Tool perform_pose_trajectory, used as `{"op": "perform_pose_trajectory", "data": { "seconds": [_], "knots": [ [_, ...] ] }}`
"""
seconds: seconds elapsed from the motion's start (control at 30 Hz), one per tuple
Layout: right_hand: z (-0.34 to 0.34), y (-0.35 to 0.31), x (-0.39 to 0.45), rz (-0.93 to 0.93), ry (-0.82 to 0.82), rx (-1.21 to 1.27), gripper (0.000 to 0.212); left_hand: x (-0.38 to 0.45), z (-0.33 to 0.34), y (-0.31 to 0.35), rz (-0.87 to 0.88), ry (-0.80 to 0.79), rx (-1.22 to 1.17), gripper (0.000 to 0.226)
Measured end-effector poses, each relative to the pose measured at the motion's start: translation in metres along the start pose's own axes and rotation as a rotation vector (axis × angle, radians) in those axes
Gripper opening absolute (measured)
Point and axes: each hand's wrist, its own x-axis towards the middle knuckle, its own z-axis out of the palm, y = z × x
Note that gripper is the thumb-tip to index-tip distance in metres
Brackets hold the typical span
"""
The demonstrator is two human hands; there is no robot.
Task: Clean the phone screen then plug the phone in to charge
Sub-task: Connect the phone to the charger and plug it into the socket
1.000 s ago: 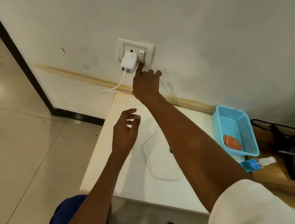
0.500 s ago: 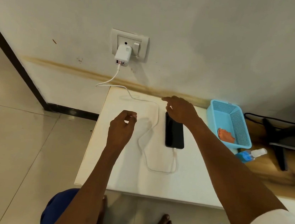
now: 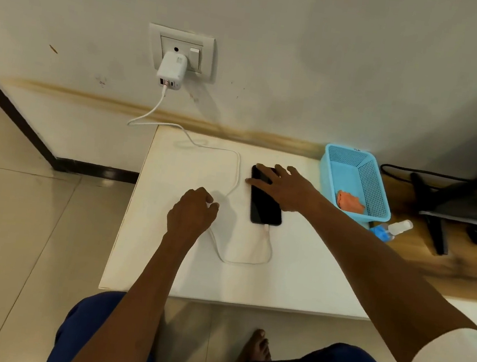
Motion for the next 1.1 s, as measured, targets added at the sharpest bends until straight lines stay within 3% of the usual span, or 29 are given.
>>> {"op": "perform_pose_trajectory", "data": {
  "seconds": [0.17,0.4,0.6,0.97,1.1],
  "knots": [
    [-0.01,0.014,0.001,0.04,-0.067,0.084,0.095,0.002,-0.001,-0.002,-0.021,0.005,0.012,0.033],
    [-0.005,0.018,-0.001,0.099,-0.21,0.429,0.095,0.002,-0.013,-0.005,0.039,0.105,-0.136,0.039],
    [0.009,0.009,-0.012,0.218,-0.167,0.704,0.095,0.005,-0.031,-0.019,0.041,0.133,-0.225,0.046],
    [0.007,-0.036,-0.013,0.356,-0.014,0.823,0.097,0.009,-0.054,-0.056,-0.028,0.182,-0.114,0.037],
    [0.004,-0.052,-0.016,0.426,0.015,0.826,0.094,0.007,-0.055,-0.058,0.039,0.206,-0.02,0.027]
  ]
}}
